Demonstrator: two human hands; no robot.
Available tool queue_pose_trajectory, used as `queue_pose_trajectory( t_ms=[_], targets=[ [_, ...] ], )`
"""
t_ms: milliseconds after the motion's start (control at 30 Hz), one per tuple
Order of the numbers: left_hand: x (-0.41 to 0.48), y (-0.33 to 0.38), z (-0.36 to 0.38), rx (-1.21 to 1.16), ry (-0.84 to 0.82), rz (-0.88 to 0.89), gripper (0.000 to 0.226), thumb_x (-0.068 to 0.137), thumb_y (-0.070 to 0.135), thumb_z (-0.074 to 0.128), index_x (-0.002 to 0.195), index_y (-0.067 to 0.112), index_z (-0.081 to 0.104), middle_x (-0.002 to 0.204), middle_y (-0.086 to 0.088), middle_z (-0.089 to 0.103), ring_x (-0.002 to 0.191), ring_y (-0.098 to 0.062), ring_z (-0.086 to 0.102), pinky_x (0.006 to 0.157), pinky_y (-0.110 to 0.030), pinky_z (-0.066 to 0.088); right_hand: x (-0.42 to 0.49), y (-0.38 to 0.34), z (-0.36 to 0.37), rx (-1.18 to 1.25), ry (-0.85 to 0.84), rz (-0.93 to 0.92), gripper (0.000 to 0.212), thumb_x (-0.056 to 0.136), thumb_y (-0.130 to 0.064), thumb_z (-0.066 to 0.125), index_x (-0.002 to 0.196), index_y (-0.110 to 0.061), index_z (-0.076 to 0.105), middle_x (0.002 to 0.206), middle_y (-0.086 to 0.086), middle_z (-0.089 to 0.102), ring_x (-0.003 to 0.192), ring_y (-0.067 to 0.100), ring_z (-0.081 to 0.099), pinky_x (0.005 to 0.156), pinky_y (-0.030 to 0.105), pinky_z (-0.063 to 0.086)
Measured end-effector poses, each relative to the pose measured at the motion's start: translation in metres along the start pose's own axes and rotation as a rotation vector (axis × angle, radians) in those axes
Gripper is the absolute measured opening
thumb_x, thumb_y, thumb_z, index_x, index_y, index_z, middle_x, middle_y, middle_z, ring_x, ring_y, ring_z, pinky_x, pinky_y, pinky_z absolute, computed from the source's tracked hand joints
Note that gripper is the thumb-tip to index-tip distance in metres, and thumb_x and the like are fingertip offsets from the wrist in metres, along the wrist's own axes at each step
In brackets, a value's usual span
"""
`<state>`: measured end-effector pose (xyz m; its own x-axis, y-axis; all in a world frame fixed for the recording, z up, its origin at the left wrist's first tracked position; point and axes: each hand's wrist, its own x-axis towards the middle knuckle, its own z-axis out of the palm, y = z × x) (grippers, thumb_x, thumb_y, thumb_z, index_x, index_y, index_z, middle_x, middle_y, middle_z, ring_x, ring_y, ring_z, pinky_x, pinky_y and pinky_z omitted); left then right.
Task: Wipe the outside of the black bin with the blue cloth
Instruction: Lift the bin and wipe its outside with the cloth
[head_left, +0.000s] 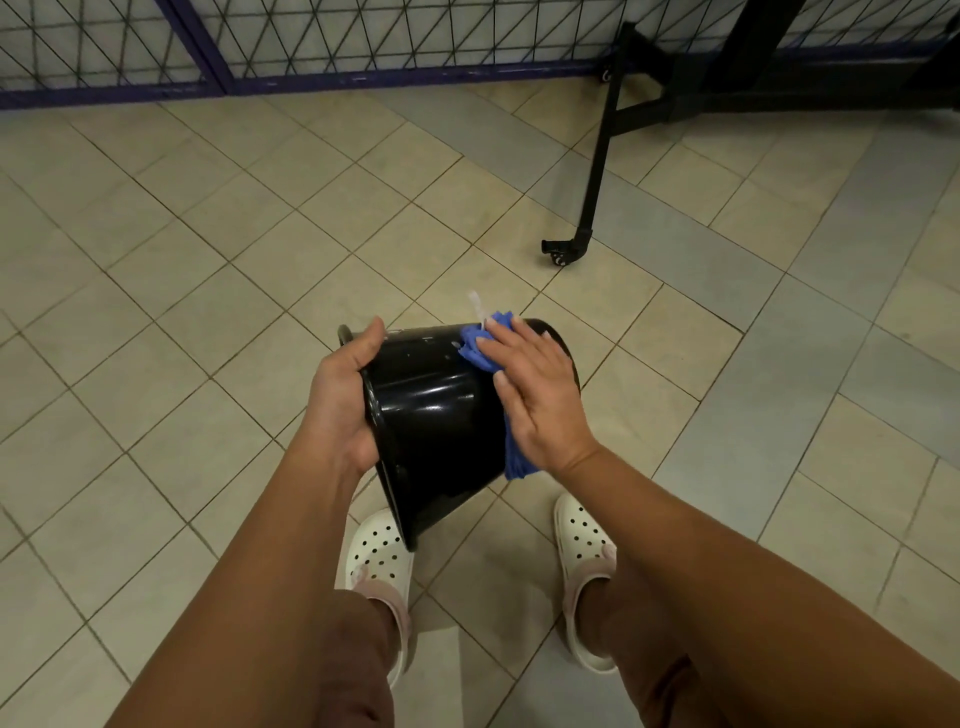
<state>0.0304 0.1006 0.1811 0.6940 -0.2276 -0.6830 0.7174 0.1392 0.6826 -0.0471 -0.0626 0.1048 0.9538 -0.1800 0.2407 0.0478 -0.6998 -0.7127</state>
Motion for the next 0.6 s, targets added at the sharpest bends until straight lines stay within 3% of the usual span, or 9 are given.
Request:
queue_pose_trajectory(
  t_ms=[100, 267, 367, 500, 600],
  targets=[
    [-0.004, 0.002, 0.005, -0.028, -0.021, 0.022, 0.033, 0.096, 0.038, 0.054, 0.092, 0.009, 0.069, 0.084, -0.015, 0.077, 0.071, -0.03, 0.075, 0.073, -0.042, 0.055, 0.019, 0.008, -0.012, -0.164, -0.041, -0.005, 0.046, 0.098, -0.034, 0.026, 0.136, -0.02, 0.048, 0.142, -0.001, 0.047, 0.139, 0.018, 0.03, 0.116, 0.037, 0.017],
    [-0.007, -0.004, 0.011, 0.018, -0.032, 0.04, 0.03, 0.095, 0.037, 0.056, 0.084, 0.012, 0.068, 0.074, -0.009, 0.076, 0.065, -0.026, 0.074, 0.069, -0.04, 0.054, 0.016, 0.008, -0.004, -0.151, 0.053, 0.25, 0.045, 0.098, -0.032, 0.028, 0.131, -0.014, 0.053, 0.133, 0.005, 0.055, 0.132, 0.023, 0.039, 0.113, 0.038, 0.027],
    [-0.004, -0.001, 0.006, 0.005, -0.008, 0.036, 0.03, 0.093, 0.039, 0.058, 0.084, 0.012, 0.068, 0.077, -0.011, 0.075, 0.067, -0.027, 0.073, 0.069, -0.039, 0.054, 0.007, 0.007, 0.0, -0.068, 0.128, 0.105, 0.038, 0.098, -0.025, 0.034, 0.123, -0.01, 0.059, 0.129, 0.006, 0.059, 0.126, 0.024, 0.046, 0.109, 0.043, 0.033],
    [0.001, 0.001, -0.002, 0.005, -0.03, 0.008, 0.038, 0.093, 0.042, 0.057, 0.096, 0.006, 0.069, 0.09, -0.018, 0.075, 0.075, -0.032, 0.074, 0.074, -0.041, 0.056, -0.002, -0.003, 0.002, -0.001, 0.056, -0.196, 0.033, 0.096, -0.014, 0.042, 0.123, -0.007, 0.059, 0.133, 0.008, 0.056, 0.133, 0.022, 0.041, 0.112, 0.045, 0.029],
    [0.0, -0.001, 0.003, 0.023, -0.08, -0.024, 0.042, 0.097, 0.042, 0.052, 0.094, 0.005, 0.071, 0.087, -0.016, 0.076, 0.073, -0.029, 0.075, 0.07, -0.037, 0.057, 0.007, -0.014, 0.003, -0.078, -0.02, -0.229, 0.035, 0.095, -0.015, 0.041, 0.126, -0.009, 0.056, 0.133, 0.008, 0.056, 0.131, 0.022, 0.044, 0.112, 0.043, 0.03]
  ],
)
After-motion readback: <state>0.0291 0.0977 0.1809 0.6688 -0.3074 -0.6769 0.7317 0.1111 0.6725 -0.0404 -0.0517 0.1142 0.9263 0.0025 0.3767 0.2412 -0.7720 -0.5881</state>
